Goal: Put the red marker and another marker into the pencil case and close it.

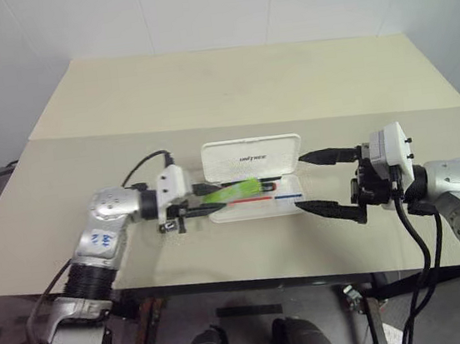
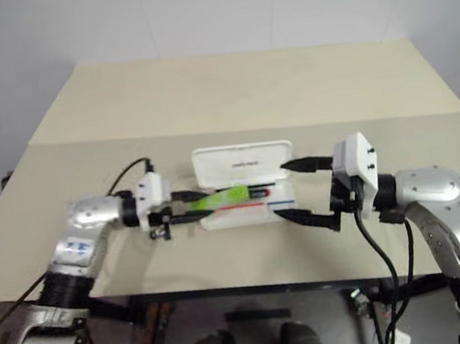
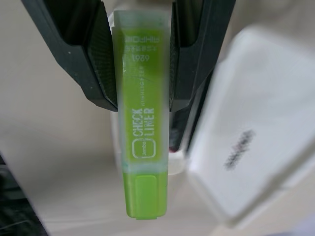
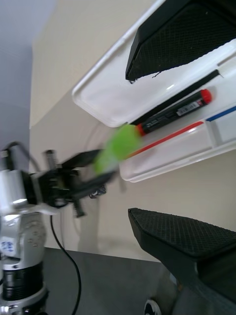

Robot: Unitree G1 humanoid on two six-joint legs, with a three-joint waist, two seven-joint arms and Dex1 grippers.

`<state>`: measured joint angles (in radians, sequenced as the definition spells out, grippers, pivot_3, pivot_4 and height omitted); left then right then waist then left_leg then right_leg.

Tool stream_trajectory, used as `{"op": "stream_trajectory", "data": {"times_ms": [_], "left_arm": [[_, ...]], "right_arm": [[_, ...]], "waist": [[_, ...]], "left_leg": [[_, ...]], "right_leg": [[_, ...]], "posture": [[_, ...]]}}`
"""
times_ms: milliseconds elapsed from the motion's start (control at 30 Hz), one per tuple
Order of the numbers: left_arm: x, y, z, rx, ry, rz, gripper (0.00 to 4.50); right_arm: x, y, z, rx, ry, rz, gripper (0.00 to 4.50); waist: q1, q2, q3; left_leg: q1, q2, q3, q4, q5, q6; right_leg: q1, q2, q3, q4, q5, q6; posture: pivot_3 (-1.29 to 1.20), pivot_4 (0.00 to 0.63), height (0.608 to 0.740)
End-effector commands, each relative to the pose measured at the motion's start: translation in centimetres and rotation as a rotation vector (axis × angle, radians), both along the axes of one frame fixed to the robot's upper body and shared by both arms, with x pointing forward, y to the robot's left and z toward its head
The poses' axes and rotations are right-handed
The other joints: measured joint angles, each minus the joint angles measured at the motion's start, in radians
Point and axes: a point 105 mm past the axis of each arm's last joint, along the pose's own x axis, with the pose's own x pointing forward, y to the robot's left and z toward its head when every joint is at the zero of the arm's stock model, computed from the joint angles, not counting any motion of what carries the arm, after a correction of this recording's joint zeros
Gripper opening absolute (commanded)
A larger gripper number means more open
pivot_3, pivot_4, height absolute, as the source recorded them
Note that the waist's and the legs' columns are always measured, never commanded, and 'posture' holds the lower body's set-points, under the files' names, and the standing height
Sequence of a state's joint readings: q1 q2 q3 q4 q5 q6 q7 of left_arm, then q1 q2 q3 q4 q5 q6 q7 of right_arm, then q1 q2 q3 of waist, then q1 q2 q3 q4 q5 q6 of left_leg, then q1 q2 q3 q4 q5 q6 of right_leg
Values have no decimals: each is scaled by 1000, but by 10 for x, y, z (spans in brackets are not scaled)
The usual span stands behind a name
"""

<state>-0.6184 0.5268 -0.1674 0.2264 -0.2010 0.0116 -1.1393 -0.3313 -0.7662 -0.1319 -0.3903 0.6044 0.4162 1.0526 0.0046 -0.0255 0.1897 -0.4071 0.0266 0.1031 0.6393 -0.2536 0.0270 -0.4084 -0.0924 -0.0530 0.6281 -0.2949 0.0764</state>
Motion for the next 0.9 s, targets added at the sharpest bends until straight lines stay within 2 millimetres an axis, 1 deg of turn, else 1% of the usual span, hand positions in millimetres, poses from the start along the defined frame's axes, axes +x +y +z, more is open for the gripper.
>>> {"op": "stream_trajectory", "data": {"times_ms": [33, 67, 200, 267, 400, 533, 767, 833, 900], "left_arm": [[8, 3, 5, 23, -29, 34, 1061], [8, 3, 5, 26, -29, 36, 1061], [22, -5, 3, 38, -14, 69, 1061], [25, -6, 2, 42, -10, 71, 1061], [25, -8, 0, 45, -2, 64, 1061], [22, -12, -5, 51, 19, 23, 1061], [18, -12, -7, 58, 28, 1, 1061], [18, -7, -15, 90, 39, -4, 1061], [18, -4, -20, 109, 43, -6, 1061]], "right_arm": [[-5, 1, 9, 24, -37, 0, 4398], [-5, 1, 9, 24, -37, 0, 4398], [-4, 1, 11, 25, -41, -6, 4398], [-4, 2, 11, 25, -44, -8, 4398], [-4, 1, 12, 27, -47, -11, 4398], [-4, 2, 13, 29, -49, -17, 4398], [-4, 3, 13, 32, -48, -21, 4398], [-4, 5, 13, 36, -48, -18, 4398], [-3, 6, 13, 38, -48, -16, 4398]], "waist": [[-5, 0, 0], [-8, 0, 0], [-4, 0, 0], [-3, 0, 0], [-4, 0, 0], [-5, 0, 0], [-5, 0, 0], [-5, 0, 0], [-5, 0, 0]], "left_leg": [[0, 0, 0, 0, 0, 0], [0, 0, 0, 0, 0, 0], [0, 1, 0, 2, 0, 0], [0, 1, -1, 4, -1, 1], [-2, 0, 0, 7, -2, 3], [-2, 1, 0, 7, -3, 4], [-2, 1, 0, 7, -3, 3], [-2, 1, 0, 7, -3, 3], [-2, 1, 0, 7, -3, 3]], "right_leg": [[0, 0, 0, 0, 0, 0], [0, 0, 0, 0, 0, 0], [0, 0, -1, 1, 0, 0], [1, 0, -1, 1, 0, 0], [1, 0, 0, 0, 1, 2], [1, 0, 0, 0, 1, 2], [1, 0, 0, 0, 1, 2], [1, -1, 0, 0, 1, 2], [1, -1, 0, 0, 1, 2]], "posture": [[0, 150, 740], [0, 150, 740], [0, 150, 740], [0, 150, 740], [0, 150, 740], [0, 150, 740], [0, 150, 740], [0, 150, 740], [0, 150, 740]]}}
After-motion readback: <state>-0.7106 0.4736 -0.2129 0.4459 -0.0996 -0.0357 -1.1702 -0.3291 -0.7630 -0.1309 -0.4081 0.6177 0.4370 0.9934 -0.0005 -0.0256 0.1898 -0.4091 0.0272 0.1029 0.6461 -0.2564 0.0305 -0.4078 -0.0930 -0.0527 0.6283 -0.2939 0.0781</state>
